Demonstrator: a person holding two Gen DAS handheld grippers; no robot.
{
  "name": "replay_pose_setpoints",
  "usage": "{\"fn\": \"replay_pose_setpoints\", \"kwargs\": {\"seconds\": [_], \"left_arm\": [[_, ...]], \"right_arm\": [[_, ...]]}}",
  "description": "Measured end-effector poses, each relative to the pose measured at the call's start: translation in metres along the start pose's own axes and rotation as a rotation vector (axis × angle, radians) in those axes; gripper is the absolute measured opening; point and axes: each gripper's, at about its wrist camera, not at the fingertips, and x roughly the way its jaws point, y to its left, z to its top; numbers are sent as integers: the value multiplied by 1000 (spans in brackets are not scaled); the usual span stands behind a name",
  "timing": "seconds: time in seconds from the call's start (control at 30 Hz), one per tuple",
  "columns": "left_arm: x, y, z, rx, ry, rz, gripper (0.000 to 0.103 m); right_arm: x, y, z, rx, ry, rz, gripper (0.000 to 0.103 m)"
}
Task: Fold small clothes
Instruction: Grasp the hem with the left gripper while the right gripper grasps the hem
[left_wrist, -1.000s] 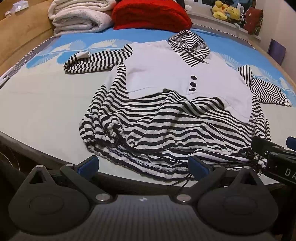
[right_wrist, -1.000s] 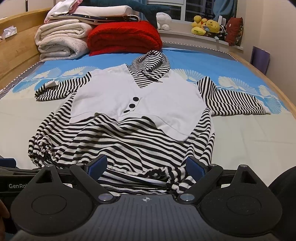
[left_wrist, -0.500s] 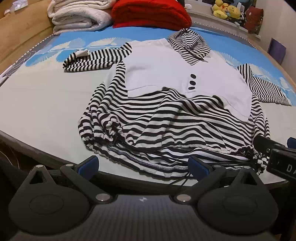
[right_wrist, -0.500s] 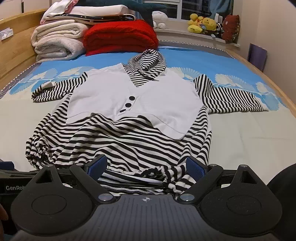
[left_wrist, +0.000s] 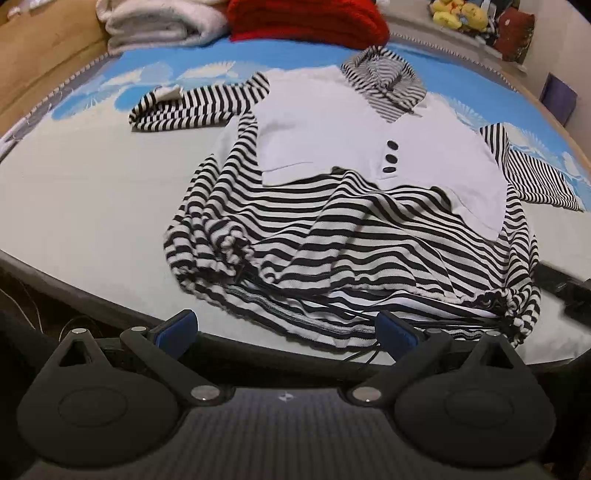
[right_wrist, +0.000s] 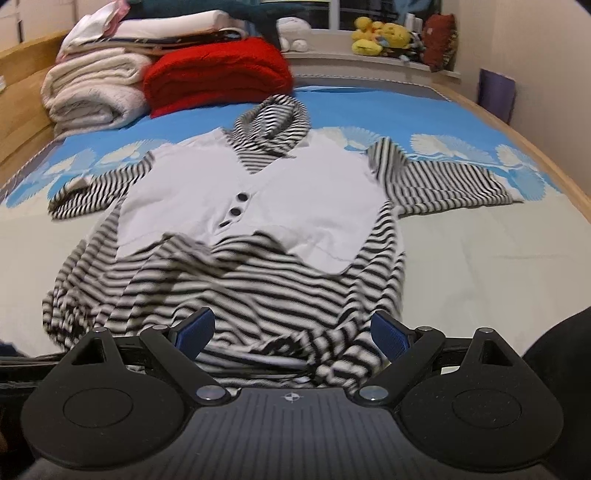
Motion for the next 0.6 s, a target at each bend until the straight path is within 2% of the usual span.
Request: {"fn": "replay_pose_setpoints", "kwargs": {"seconds": [0.17, 0.2, 0.3, 0.4, 0.47, 0.5, 0.53, 0.6], "left_arm": [[3, 25, 55, 77, -9, -8, 102], [11, 34, 67, 78, -5, -22, 102], [43, 54, 88, 62, 21, -23, 102], [85, 75, 89, 1, 59, -6, 102], [118, 88, 83, -84, 198, 12, 102], [127, 93, 82, -143, 237, 5, 102], [132, 97, 82, -201, 250, -33, 102], [139, 95, 84, -203, 257, -60, 102]], "right_arm": [[-9, -32, 41, 37, -108, -45, 88], [-4, -36, 47, 33, -103, -67, 82], [21, -47, 52, 46, -65, -113, 76], [50, -58, 40, 111, 19, -138, 71], [66, -64, 28, 169, 87, -127, 68], [72, -69, 23, 209, 125, -125, 68], [80, -73, 18, 254, 167, -120, 69], [96, -77, 9, 317, 251, -102, 69]]}}
